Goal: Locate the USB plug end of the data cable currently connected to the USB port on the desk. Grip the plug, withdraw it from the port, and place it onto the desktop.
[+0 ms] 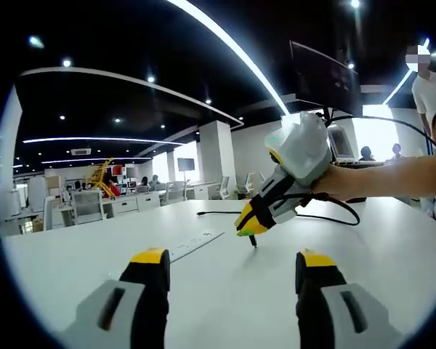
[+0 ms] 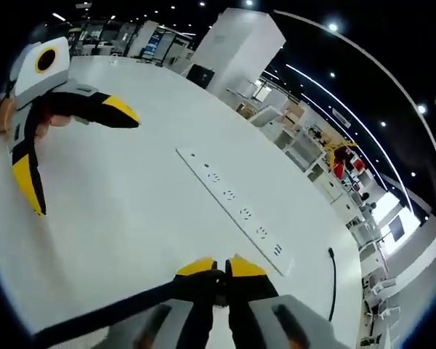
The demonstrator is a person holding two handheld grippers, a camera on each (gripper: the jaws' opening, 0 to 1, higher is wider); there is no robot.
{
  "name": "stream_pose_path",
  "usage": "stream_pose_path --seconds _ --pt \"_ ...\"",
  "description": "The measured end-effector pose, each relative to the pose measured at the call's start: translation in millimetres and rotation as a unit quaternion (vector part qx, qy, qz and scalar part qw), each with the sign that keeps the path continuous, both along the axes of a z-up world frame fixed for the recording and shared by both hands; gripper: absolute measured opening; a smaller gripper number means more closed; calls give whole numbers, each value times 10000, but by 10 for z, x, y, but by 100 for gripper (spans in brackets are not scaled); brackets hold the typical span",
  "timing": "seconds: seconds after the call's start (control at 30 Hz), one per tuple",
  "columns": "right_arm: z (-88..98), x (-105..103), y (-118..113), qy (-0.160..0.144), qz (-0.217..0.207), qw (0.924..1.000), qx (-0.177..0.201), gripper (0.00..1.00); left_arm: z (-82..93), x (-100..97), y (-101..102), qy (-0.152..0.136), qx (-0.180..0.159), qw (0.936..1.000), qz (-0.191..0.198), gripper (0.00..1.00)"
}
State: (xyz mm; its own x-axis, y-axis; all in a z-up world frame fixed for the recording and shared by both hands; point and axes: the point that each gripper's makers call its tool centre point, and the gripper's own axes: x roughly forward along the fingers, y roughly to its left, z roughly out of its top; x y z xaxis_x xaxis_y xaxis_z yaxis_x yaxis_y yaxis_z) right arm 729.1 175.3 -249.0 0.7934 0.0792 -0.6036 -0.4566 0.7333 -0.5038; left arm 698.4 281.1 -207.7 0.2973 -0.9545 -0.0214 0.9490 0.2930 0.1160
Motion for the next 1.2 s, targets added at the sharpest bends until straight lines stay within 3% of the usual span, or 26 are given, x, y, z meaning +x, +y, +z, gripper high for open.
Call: stream_pose_path --seconds 0.5,0.9,1.07,1.2 --pt "-114 -3 93 279 407 9985 -217 12 -17 21 15 3 43 10000 21 70" --pt "-205 -102 -35 596 453 9928 -935 22 9 105 47 -10 34 9999 129 70" --pt "-156 -120 -73 530 403 9940 -872 29 12 98 42 -10 32 9999 121 70" --pt "-40 -157 -122 103 108 9998 -154 32 -5 134 55 15 32 9998 199 70"
